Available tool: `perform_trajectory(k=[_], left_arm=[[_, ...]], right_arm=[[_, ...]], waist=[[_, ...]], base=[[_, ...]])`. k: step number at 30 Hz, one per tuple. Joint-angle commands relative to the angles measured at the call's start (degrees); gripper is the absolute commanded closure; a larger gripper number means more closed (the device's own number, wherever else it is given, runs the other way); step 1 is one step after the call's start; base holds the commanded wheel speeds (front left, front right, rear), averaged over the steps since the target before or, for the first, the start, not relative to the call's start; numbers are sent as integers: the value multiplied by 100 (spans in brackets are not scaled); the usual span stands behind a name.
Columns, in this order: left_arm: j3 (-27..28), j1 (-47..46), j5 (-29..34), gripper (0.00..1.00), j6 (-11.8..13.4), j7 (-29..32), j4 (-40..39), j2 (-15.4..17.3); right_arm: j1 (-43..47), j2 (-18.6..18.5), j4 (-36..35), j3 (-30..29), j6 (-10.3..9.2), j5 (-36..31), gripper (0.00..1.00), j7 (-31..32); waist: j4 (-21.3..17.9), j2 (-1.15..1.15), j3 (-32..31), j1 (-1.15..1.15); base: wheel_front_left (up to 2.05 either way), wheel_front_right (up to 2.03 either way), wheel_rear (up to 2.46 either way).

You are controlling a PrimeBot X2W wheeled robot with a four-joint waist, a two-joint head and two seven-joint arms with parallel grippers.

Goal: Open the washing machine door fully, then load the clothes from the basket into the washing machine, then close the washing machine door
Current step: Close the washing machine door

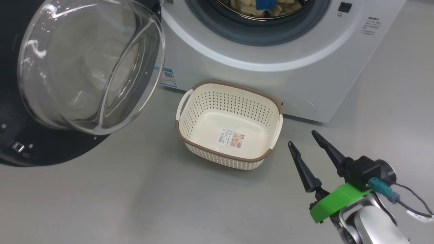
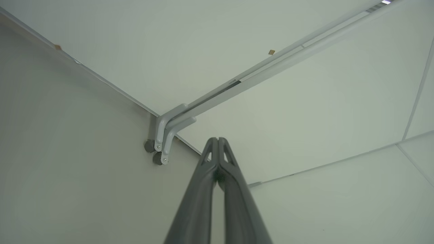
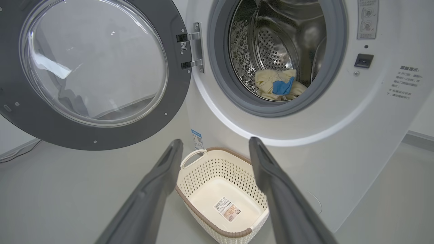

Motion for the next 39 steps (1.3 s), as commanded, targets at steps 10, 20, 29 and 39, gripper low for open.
perform_trajectory(k=[10,20,29,39], left_arm=[[152,-971,-477,100,480,655,187,1021],[-94,-1492,-1039,100,1224,1689,-385,791],[-337,-1516,-1272,100,1765,2264,-996,443],[-724,-1317,-1244,100,1886,2799,-1068,419]], right_arm=[[-345,-180,-136,147,20,-32,0,-37],[-410,-210,-124,171,20,-31,0,-37],[-434,-246,-105,188,20,-41,0,-37],[-437,-263,-95,221,20,-43,0,-37]], waist=[[-312,0,268,0],[-499,0,398,0],[-522,0,415,0],[-539,0,365,0]], base=[[0,0,0],[0,0,0],[0,0,0],[0,0,0]])
